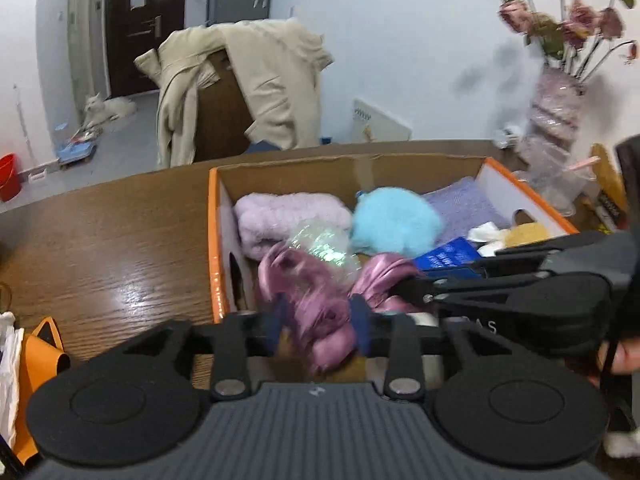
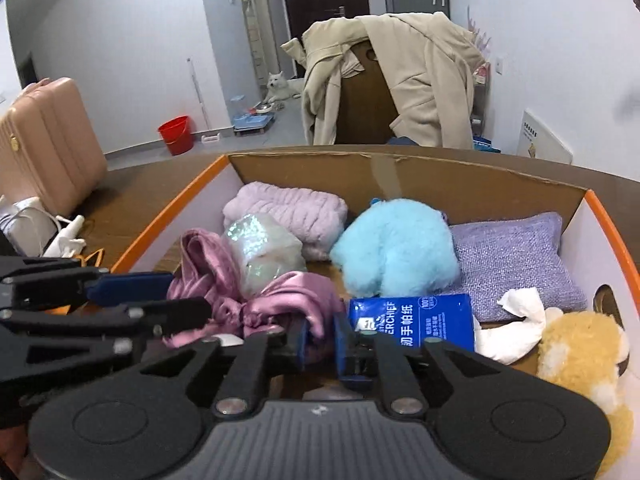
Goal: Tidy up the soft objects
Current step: 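Lift the scrunchie over the box and release it inside, then grasp the pink-red sponge block with both tools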
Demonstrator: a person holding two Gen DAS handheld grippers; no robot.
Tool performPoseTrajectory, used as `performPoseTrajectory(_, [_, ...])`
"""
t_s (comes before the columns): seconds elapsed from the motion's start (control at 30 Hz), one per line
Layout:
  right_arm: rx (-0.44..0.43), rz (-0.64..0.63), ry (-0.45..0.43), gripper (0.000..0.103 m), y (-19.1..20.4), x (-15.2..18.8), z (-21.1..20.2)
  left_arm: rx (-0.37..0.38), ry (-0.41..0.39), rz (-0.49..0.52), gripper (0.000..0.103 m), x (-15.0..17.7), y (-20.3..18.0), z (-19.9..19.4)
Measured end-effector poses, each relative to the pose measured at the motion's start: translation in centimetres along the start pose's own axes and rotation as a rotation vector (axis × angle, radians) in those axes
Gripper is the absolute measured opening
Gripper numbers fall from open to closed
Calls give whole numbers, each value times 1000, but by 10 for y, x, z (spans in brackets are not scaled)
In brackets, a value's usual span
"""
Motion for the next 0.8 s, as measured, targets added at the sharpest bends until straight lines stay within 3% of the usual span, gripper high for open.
performPoseTrajectory(0.07, [2,-19,-29,33,1,-3,-17,-23,-37,5,56,-2,-1,-14])
performPoseTrajectory(0.2, [31,-56,-125,34,-4,-14,-67,-22,-83,5,56,-6,-4,-48])
performPoseTrajectory(0.43, [32,-71,-296,49,3,-12,-180,-5,-230,38,67,-3,-26,-138])
performPoseTrajectory(0.6, [8,-67,-350,58,18,29,-244,-25,-291,65,75,31,-41,-192])
performPoseTrajectory(0.7, [-22,-44,-365,68,26,67,-266,-25,-298,67,78,69,-50,-217])
performPoseTrajectory(0.8, [-16,-1,-355,70,30,115,-274,6,-290,-8,78,118,-56,-238])
Point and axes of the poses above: each gripper's, at about its wrist camera, not at the fingertips, and z roughly the way its jaws point, y to its left, x to its underside, the point moved 8 cm from there along z, roughly the way its jaws point, and after that the axes turned 1 degree about z, right-handed, at the moved point
